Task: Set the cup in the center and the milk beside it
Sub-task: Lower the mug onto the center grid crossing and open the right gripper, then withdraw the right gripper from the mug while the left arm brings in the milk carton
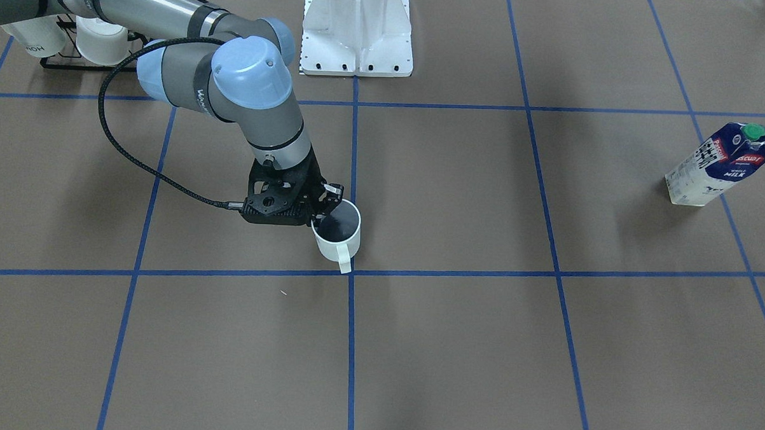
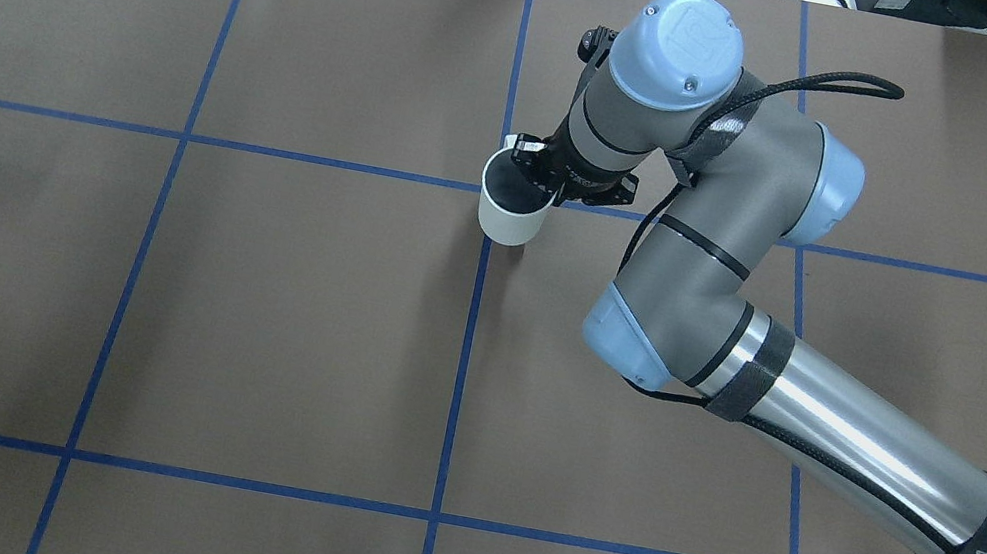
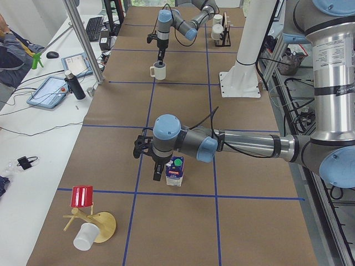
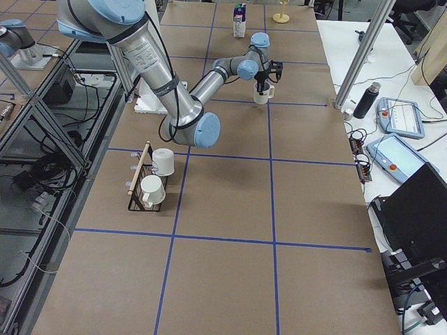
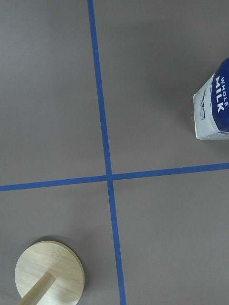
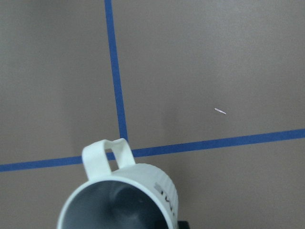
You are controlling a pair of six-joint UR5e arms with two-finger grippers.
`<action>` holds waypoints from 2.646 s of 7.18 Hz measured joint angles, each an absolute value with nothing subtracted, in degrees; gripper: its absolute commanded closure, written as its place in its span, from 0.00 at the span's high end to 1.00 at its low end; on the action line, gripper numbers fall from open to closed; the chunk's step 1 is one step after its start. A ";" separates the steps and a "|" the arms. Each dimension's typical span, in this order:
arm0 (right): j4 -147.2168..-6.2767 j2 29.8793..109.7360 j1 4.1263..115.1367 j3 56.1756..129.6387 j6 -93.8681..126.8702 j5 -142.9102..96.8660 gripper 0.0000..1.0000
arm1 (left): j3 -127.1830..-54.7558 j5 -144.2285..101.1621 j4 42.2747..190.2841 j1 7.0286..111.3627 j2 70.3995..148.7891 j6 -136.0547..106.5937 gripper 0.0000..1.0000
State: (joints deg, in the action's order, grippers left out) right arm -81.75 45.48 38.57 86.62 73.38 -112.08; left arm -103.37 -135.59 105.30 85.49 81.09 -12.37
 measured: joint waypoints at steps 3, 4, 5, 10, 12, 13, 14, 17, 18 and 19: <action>-82.79 46.97 40.43 88.68 73.46 -112.83 1.00 | -105.55 -136.37 105.26 81.73 80.36 -20.90 0.98; -83.21 48.90 41.45 90.52 73.06 -113.32 1.00 | -105.62 -136.24 105.28 79.87 80.07 -21.58 0.98; -83.40 50.57 42.27 91.90 72.84 -113.68 1.00 | -105.63 -136.03 105.27 78.51 79.57 -21.87 0.98; -83.44 53.36 45.12 93.85 72.77 -116.96 1.00 | -105.67 -132.00 105.33 74.70 77.64 -26.50 0.00; -83.47 54.45 45.97 94.36 72.77 -117.59 1.00 | -105.67 -133.87 105.18 74.56 78.36 -29.39 0.00; -83.48 55.89 47.09 95.08 72.71 -118.34 1.00 | -105.72 -134.99 104.90 74.54 79.65 -31.10 0.00; -83.49 58.77 49.20 96.85 71.60 -120.18 1.00 | -105.76 -135.47 103.68 74.53 81.97 -33.13 0.00; -83.50 69.37 54.76 103.34 63.26 -123.96 1.00 | -106.53 -135.70 86.69 74.08 97.99 -35.84 0.00; -83.50 72.84 55.79 105.19 60.17 -124.12 1.00 | -106.90 -135.49 80.84 72.11 104.19 -37.90 0.00; -83.48 75.74 56.98 106.17 56.88 -124.21 1.00 | -106.78 -134.66 78.13 68.11 109.79 -43.01 0.00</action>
State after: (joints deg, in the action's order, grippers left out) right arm -83.48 75.74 56.98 106.17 56.88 -124.21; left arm -106.78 -134.66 78.13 68.11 109.79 -43.01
